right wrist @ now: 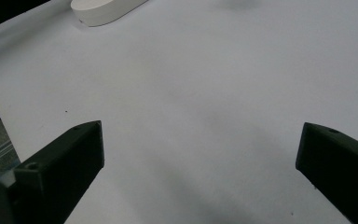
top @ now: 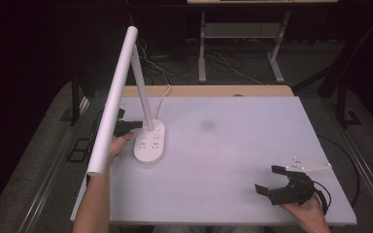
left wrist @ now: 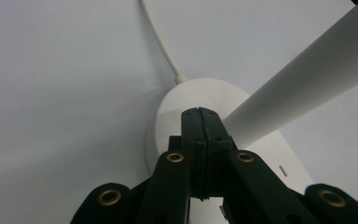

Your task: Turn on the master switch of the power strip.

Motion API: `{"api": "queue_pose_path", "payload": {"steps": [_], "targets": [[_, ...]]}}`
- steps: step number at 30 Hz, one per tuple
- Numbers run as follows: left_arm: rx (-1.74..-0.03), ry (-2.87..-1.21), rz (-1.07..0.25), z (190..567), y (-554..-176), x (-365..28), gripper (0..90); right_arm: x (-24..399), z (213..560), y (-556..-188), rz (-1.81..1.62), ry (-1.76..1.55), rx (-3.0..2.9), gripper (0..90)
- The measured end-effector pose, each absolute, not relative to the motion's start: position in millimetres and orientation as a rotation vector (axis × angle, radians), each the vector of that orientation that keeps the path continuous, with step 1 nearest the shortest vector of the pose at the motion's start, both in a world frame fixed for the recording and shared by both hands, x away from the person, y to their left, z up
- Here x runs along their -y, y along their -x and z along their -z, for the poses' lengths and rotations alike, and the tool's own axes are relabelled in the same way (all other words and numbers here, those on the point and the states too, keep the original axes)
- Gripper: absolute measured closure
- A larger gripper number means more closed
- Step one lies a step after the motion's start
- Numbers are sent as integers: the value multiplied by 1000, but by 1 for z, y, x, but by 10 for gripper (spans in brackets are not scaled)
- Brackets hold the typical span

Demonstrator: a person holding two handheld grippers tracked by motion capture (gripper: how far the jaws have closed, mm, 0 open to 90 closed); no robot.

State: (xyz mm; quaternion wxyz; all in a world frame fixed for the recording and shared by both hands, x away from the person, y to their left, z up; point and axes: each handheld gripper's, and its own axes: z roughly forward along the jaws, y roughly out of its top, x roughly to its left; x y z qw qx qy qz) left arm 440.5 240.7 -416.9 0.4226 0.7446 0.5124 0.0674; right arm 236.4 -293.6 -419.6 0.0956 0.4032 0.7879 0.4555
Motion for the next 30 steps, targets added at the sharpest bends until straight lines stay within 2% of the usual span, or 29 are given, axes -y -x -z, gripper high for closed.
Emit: {"api": "queue_pose_path", "payload": {"steps": [17,22,30], "targets": [[-1279,-1897,-148,422,-440,-234,900,292,420,-236,-1340,-1189,-2343,4],[-1269,-1942,-197,420,-438,-231,900,292,420,-236,-1341,-1189,-2346,4],[-1288,-1951,-194,419,-439,-230,900,289,420,-236,-1343,-1184,-2354,4]]}}
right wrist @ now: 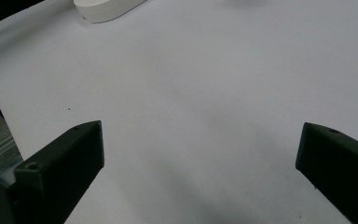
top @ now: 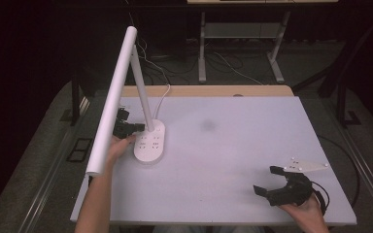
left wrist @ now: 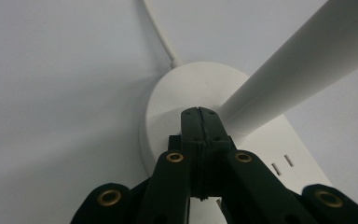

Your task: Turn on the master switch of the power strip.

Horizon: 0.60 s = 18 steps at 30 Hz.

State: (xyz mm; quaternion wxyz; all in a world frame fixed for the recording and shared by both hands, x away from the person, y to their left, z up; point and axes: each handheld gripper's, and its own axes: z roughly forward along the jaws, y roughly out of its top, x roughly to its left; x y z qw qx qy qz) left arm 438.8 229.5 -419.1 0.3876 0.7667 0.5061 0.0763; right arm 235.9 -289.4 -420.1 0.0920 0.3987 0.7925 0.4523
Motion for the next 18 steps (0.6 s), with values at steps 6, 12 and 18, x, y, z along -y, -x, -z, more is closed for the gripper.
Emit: {"api": "queue_pose_path", "payload": {"steps": [6,12,18], "targets": [[-1305,-1952,-199,419,-438,-228,900,287,421,-236,-1344,-1173,-2361,4],[-1343,-1929,-182,420,-439,-227,900,286,421,-237,-1345,-1171,-2372,4],[-1349,-1922,-196,421,-438,-225,900,287,422,-238,-1355,-1182,-2368,4]]}}
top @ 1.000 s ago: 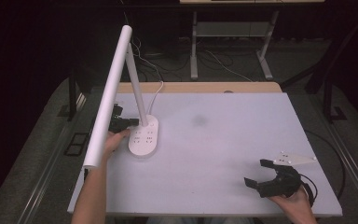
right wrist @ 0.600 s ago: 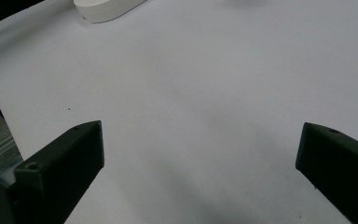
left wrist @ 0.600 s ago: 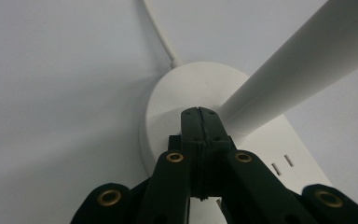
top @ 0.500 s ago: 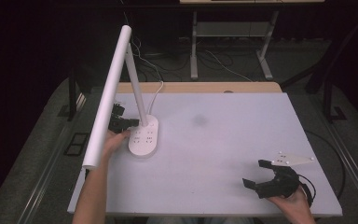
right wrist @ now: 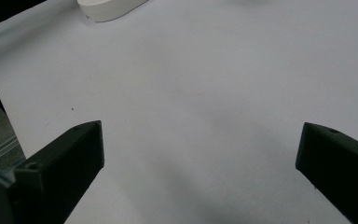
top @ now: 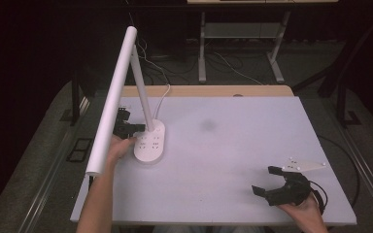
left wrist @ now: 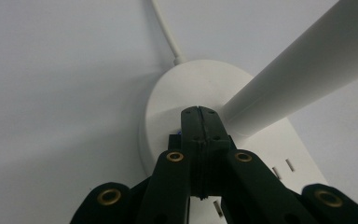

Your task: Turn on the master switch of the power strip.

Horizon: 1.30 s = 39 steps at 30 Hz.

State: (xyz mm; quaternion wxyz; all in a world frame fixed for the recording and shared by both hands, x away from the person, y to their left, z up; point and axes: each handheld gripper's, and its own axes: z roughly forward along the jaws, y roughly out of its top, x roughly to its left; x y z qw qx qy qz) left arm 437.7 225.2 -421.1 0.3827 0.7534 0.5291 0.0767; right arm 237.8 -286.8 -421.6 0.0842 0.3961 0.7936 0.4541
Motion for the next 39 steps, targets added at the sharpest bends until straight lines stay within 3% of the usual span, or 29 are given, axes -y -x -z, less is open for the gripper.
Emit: {"api": "queue_pose_path", "payload": {"steps": [14,39], "targets": [[-1343,-1888,-224,423,-436,-223,900,290,421,-238,-1361,-1191,-2354,4],[-1340,-1874,-325,390,-422,-243,900,288,421,-240,-1355,-1182,-2364,4]]}}
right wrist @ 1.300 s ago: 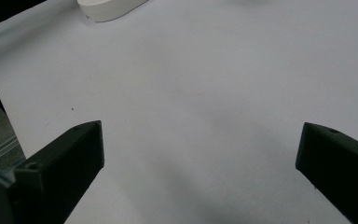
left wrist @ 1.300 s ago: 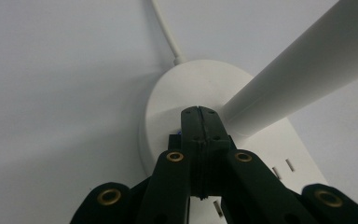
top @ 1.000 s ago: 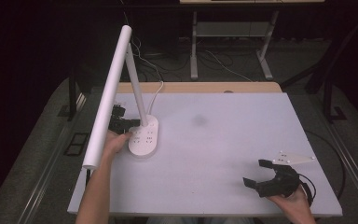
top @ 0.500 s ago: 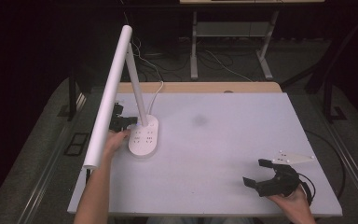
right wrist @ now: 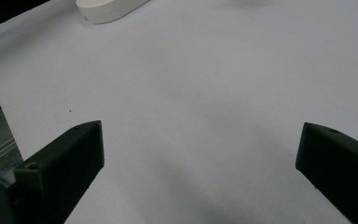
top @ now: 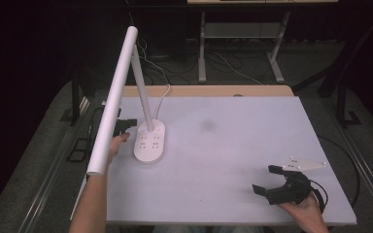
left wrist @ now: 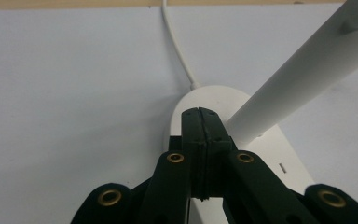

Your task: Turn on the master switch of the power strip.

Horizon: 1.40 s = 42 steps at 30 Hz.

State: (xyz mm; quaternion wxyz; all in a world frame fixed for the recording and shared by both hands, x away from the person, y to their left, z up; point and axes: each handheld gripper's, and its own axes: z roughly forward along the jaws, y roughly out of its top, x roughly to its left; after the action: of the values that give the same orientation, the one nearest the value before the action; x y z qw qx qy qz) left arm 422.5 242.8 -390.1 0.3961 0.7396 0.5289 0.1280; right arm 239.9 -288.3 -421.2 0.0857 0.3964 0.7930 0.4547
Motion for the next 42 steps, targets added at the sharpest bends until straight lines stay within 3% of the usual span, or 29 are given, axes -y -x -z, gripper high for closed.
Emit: {"api": "queue_pose_path", "payload": {"steps": [7,14,19,31,42], "targets": [[-1342,-1824,-354,377,-410,-248,897,289,420,-240,-1362,-1176,-2363,4],[-1310,-1803,-357,365,-396,-255,792,287,421,-240,-1358,-1164,-2372,4],[-1311,-1781,-313,361,-387,-259,507,286,421,-240,-1357,-1158,-2376,4],[-1271,-1757,-296,361,-358,-262,0,287,420,-240,-1359,-1155,-2369,4],[-1196,-1727,-299,365,-332,-257,0,288,420,-239,-1364,-1155,-2365,4]]}}
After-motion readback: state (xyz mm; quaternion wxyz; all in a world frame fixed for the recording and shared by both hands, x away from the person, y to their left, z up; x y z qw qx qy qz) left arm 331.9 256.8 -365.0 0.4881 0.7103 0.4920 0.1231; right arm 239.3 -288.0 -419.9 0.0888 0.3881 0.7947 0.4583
